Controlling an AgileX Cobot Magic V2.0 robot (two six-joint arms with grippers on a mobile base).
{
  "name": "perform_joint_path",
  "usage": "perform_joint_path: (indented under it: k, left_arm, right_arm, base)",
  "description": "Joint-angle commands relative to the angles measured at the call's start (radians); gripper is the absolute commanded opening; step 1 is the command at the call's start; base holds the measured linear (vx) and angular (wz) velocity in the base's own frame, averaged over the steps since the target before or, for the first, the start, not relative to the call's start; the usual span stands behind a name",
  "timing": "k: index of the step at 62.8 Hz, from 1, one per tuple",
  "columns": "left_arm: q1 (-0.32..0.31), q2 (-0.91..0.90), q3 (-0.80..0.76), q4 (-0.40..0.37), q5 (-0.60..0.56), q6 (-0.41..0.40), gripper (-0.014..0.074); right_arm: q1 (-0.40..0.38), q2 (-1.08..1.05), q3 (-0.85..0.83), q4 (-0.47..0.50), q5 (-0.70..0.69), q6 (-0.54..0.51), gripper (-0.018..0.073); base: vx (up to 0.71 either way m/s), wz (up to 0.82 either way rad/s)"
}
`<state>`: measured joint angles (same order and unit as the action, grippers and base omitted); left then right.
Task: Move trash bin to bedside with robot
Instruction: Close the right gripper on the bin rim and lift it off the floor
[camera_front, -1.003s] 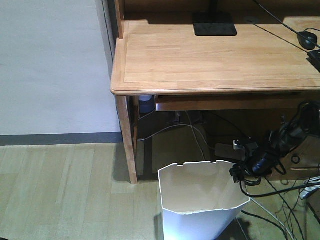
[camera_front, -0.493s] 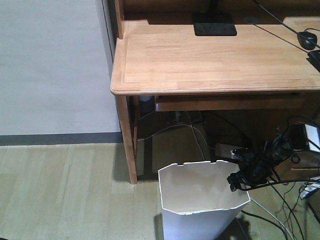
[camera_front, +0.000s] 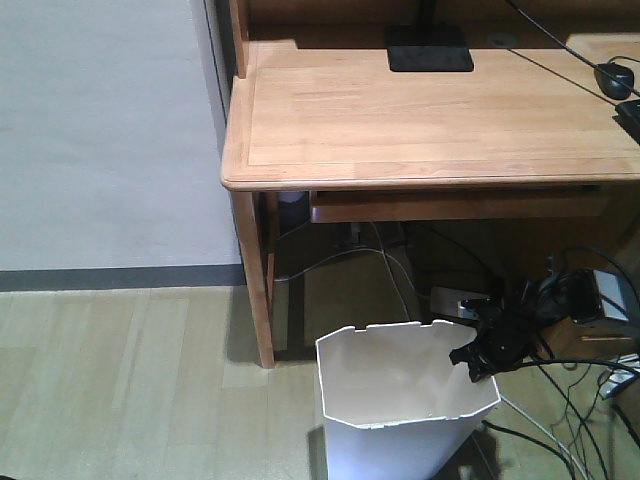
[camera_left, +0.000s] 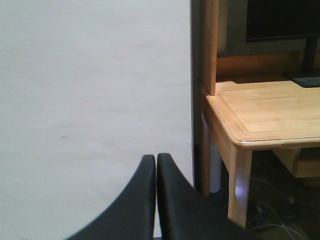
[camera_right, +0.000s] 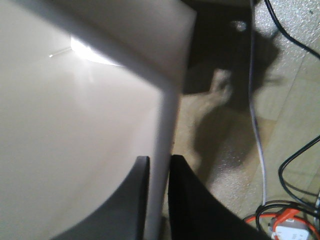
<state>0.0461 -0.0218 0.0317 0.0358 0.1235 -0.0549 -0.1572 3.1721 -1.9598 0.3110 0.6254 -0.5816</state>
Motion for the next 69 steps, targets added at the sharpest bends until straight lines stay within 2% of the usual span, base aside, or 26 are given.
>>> perform_joint_path:
  k: [1,11,19,26,32,47,69]
  left_arm:
    - [0.0,-0.005,-0.024,-0.001,-0.073,-0.004,-0.0006]
    - [0.0,-0.005,-0.024,-0.001,-0.073,-0.004,-0.0006]
    - [0.0,-0.005,-0.024,-0.001,-0.073,-0.004,-0.0006]
    - [0.0,-0.005,-0.024,-0.001,-0.073,-0.004,-0.0006]
    - [0.0,-0.005,-0.024,-0.001,-0.073,-0.004,-0.0006]
    - [0.0,-0.005,-0.024,-0.001,-0.073,-0.004,-0.0006]
    - [0.0,-0.005,-0.024,-0.001,-0.073,-0.004,-0.0006]
  right_arm:
    - [0.002,-0.038,-0.035,0.037,0.075,-0.004,-0.0012]
    - [-0.002,-0.043,-0.042,0.054,0.109,-0.033,-0.0009]
    - [-0.024,-0.07,-0.042,0.171,0.136,-0.103,-0.0006]
    - [-0.049,-0.107,-0.033,0.303,0.198,-0.239,-0.0005]
    - [-0.059,-0.159,0.008,0.344,0.211,-0.297,-0.0004]
    - [-0.076,-0.335,0.208,0.38,0.147,-0.36,-0.0004]
    - [-0.113,-0.63,0.589,0.588,0.143,-0.642,-0.0004]
  base:
    - [0.0,0.0]
    - [0.0,0.0]
    - [0.0,0.0]
    - [0.0,-0.02]
    - [-0.01,-0.03]
    - [-0.01,-0.03]
    - [0.0,0.0]
